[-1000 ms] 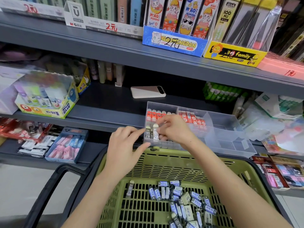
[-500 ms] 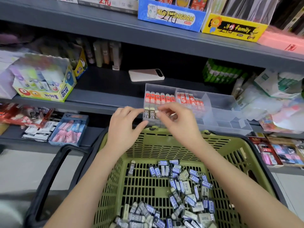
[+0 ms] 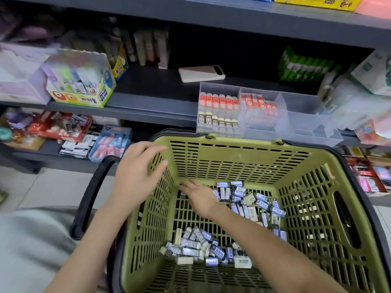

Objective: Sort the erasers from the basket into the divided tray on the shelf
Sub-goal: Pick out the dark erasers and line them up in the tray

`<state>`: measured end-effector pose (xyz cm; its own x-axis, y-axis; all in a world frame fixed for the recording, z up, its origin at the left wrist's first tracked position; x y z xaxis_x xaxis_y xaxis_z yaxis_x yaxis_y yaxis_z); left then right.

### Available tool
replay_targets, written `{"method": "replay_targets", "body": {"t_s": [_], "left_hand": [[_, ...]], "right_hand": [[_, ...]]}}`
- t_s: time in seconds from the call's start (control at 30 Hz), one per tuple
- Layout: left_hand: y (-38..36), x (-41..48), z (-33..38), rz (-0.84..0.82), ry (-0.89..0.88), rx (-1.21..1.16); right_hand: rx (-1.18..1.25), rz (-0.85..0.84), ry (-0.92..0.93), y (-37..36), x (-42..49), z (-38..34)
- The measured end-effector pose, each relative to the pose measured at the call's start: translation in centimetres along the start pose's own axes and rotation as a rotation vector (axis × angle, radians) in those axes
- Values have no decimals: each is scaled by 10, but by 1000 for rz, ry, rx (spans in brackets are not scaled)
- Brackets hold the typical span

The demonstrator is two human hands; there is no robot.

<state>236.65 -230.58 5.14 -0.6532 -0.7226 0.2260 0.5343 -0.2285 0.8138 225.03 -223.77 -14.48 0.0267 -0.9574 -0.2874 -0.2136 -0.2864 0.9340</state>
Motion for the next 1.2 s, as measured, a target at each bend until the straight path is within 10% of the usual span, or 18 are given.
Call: {"method": "replay_targets", "body": {"t_s": [0.23,0.4,0.57,0.8,1.2], "left_hand": [[1,-37,20,-32,-50,-35],[-53,-38,25,-322,219,-249],[-83,-40,33,-431,328,-489],[-70,-38,2,-208,643,-973],[-68,-36,-3,-203,618,-1055]], "right_hand": [[-123,-23,-34,-11,6,14],[1262,24,-187,29,-37,12],[1630,18,42,72,-68,-21],[225,-398,-16,-33,-81,-22],[16,-542,173,-62,-60,-40]]}}
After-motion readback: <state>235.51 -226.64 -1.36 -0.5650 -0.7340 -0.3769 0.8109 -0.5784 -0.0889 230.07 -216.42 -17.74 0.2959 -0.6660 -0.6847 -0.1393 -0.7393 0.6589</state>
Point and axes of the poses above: each hand's wrist, its own x-axis towards the middle knuckle, its own y-axis out of the back of the hand, z = x × y, the point moved 8 cm from there along x, towards the middle knuckle, and after that the axes turned 4 degrees about -z, right-handed, at the moved point
